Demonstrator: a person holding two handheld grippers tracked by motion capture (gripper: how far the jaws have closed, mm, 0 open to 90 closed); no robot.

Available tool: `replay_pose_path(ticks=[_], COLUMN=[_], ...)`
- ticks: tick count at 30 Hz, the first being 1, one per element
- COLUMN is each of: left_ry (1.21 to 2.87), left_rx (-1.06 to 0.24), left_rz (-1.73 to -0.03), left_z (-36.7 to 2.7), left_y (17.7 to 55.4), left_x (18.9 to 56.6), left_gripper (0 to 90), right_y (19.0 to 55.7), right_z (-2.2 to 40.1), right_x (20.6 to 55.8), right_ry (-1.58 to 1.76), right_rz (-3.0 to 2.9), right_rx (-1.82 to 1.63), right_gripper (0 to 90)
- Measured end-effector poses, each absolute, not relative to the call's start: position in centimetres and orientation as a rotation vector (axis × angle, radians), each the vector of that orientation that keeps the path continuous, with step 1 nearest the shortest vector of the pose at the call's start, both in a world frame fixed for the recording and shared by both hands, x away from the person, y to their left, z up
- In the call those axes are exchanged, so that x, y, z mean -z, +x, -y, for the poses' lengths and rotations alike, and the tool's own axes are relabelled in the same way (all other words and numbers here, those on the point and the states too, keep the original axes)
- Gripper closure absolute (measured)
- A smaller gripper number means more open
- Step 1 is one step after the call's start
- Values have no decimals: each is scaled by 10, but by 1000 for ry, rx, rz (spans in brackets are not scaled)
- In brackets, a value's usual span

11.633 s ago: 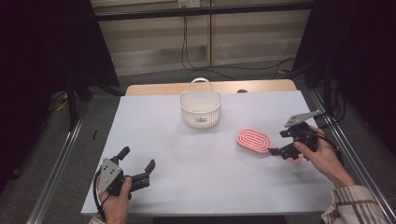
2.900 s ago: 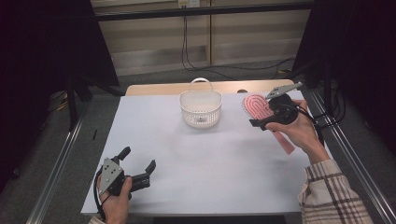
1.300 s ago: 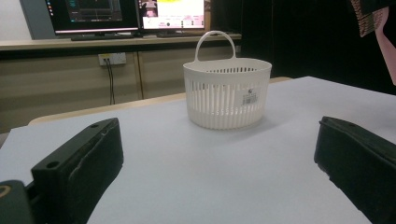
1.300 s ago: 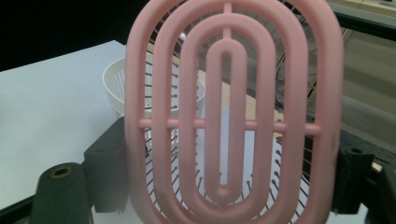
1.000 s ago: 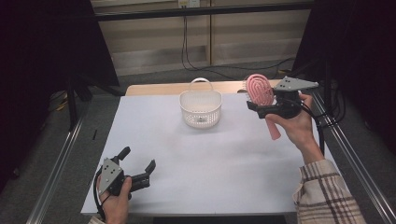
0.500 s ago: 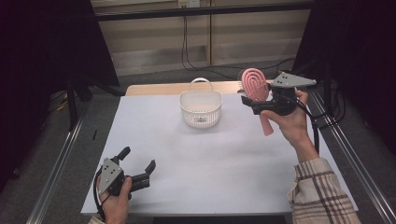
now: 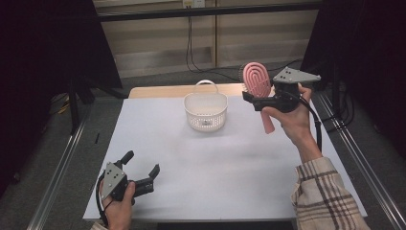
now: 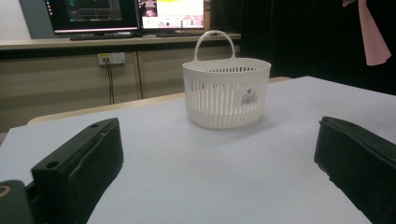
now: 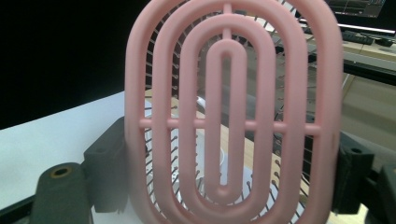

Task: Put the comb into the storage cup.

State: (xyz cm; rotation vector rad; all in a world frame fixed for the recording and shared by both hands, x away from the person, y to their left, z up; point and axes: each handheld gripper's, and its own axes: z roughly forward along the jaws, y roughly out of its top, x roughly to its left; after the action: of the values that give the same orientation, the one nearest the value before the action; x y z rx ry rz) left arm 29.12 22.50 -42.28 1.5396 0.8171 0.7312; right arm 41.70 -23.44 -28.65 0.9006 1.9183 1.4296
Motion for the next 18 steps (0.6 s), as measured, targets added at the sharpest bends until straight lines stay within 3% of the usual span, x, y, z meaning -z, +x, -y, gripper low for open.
replay_pose_path(ticks=[18], left_ry=[1546], left_rx=[-731], left_rz=[-812], left_z=[-225], left_y=[291], left_x=[423], left_gripper=[13], right_y=[434], right_z=[225], right_x=[277], right_ry=[928], right_rz=[-1843], right_rx=[-1481], right_gripper=[198])
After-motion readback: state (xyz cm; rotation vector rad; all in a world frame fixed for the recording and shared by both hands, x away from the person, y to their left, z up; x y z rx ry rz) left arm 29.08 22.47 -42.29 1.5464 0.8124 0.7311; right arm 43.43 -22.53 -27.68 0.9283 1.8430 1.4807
